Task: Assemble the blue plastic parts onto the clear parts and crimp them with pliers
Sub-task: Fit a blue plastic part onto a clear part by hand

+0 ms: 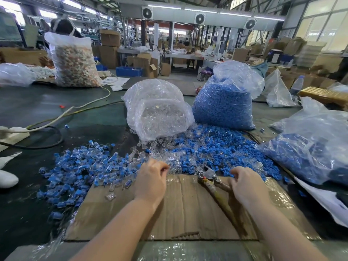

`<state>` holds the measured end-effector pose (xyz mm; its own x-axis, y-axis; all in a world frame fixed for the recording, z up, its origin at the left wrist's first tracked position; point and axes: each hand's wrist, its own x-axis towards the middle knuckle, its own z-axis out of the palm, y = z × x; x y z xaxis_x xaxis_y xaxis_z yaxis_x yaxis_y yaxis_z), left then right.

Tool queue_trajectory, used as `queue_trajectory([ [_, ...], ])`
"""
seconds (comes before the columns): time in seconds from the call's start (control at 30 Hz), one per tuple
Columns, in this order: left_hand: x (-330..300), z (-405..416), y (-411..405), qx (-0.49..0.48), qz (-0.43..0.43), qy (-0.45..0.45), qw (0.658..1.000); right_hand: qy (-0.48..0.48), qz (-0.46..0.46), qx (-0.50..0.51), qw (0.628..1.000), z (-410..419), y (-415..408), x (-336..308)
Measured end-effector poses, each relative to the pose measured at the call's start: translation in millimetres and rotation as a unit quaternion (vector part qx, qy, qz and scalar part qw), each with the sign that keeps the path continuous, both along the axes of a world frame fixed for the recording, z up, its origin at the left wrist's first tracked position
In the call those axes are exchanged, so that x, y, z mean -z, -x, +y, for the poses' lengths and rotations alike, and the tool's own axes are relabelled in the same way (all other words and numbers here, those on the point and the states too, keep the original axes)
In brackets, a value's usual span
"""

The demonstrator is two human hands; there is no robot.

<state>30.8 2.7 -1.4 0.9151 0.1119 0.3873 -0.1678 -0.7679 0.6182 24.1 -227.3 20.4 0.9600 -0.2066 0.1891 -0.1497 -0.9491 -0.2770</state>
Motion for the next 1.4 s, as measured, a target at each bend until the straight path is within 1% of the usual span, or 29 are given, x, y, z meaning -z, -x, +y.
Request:
queue_trajectory([
  [0.07,7.0,-12.5,1.6,0.016,0.004,0.006,1.0,0.004,0.009,0.009,1.0,-2.6,-8.4,0.7],
  [0.13,12.7,-18.0,2.6,0.02,0.001,-0.004,1.0,0.027,0.013,0.009,1.0,-2.8,-14.8,2.1],
  [0.27,16.4,-16.3,2.9,0.007,0.001,0.001,1.0,0.076,0.026,0.001,0.997,-2.1,-24.4,3.7],
  [0.4,17.9,-16.2,3.1,0.0,0.005,0.001,1.0,0.082,0.014,0.011,0.996,1.7,-27.7,-0.8],
  [0.5,19.9,-15.9,2.6,-0.01,0.009,-0.006,1.0,0.036,-0.044,-0.008,0.998,14.6,-25.0,-8.0],
  [0.6,20.7,-15.9,3.3,-0.022,0.014,-0.017,1.0,-0.082,-0.086,-0.058,0.991,39.4,-16.2,-14.9],
  [0.67,20.1,-16.0,4.3,-0.026,0.016,-0.017,0.999,-0.14,-0.103,-0.088,0.981,57.7,-8.1,-13.4],
  [0.77,17.9,-15.3,5.6,-0.022,0.017,-0.017,0.999,-0.181,-0.121,-0.112,0.97,81.8,3.6,-3.5],
  [0.83,16.3,-15.2,7.1,-0.01,0.015,-0.014,1.0,-0.187,-0.126,-0.122,0.967,91.3,8.6,5.8],
  [1.0,14.5,-14.4,9.3,0.017,0.003,-0.012,1.0,-0.166,-0.15,-0.146,0.964,91.6,15.5,23.6],
  [1.13,13.1,-14.9,10.3,0.033,0.012,0.01,0.999,-0.183,-0.161,-0.144,0.959,91.2,17.6,26.5],
  [1.23,11.9,-15.3,11.8,0.038,0.015,0.007,0.999,-0.191,-0.166,-0.143,0.957,90.5,17.8,28.0],
  [1.4,11.5,-14.8,12.9,0.043,0.0,0.027,0.999,-0.198,-0.173,-0.15,0.953,90.2,19.4,28.4],
])
